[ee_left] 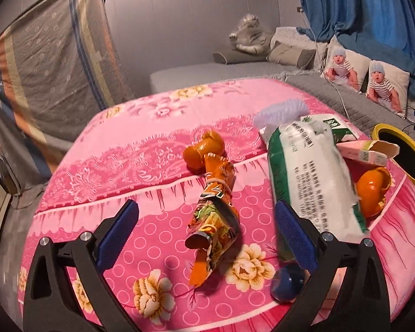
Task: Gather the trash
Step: 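Grasp the orange snack wrapper with the left gripper, then lift the orange wrapper with the left gripper while the right grasps the white foam net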
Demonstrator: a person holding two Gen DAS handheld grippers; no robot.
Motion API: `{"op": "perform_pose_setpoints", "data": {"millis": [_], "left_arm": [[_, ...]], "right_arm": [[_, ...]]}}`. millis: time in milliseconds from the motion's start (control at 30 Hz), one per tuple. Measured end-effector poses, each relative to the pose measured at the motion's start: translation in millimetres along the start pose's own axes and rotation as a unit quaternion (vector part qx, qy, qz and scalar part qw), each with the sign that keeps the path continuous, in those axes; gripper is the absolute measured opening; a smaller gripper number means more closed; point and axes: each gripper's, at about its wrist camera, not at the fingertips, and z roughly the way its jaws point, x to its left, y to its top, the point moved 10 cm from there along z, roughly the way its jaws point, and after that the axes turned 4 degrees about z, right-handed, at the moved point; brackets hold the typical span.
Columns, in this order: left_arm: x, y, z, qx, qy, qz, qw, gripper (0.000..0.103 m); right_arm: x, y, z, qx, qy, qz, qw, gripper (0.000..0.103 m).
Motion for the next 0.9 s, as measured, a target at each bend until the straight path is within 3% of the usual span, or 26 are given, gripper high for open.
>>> {"op": "perform_pose_setpoints", "data": {"millis": [233, 333, 433, 467, 500, 633, 800, 900], "left_arm": [[2.9, -5.7, 21.1, 0.026, -0.031, -0.021, 0.999, 0.091], [6.9, -9.5, 28.9, 0.043, -0.042, -0.039, 0.9974, 0.072], [8.0, -15.6, 36.6, 0.06, -0.029, -0.035, 0.9972, 0.063], [8.0, -17.2, 39.1, 0.064, -0.023, -0.032, 0.9971, 0.057], [7.0, -19.6, 42.0, 0.072, -0.025, -0.033, 0.9966, 0.039], [11.5, -22.7, 42.2, 0.078, -0.019, -0.04, 0.996, 0.035], [25.0, -13.0, 17.5, 0.047, -0.015, -0.073, 0.9961, 0.034], [33.7, -9.5, -2.9, 0.028, -0.01, -0.088, 0.9957, 0.034]], "right_arm": [[10.1, -2.8, 4.7, 0.008, 0.002, -0.02, 1.0, 0.088], [7.8, -3.4, 4.4, 0.009, 0.002, -0.018, 1.0, 0.088], [8.1, -3.6, 5.2, 0.008, 0.001, -0.018, 1.0, 0.088], [8.7, -3.2, 5.2, 0.009, 0.002, -0.018, 1.0, 0.088], [9.4, -3.9, 5.0, 0.009, 0.003, -0.019, 1.0, 0.088], [18.8, -4.9, 3.2, 0.011, 0.018, -0.025, 0.999, 0.088], [44.4, -5.2, 2.7, 0.018, 0.052, -0.035, 0.998, 0.091], [55.2, -4.0, 6.8, 0.014, 0.042, -0.056, 0.997, 0.091]]}}
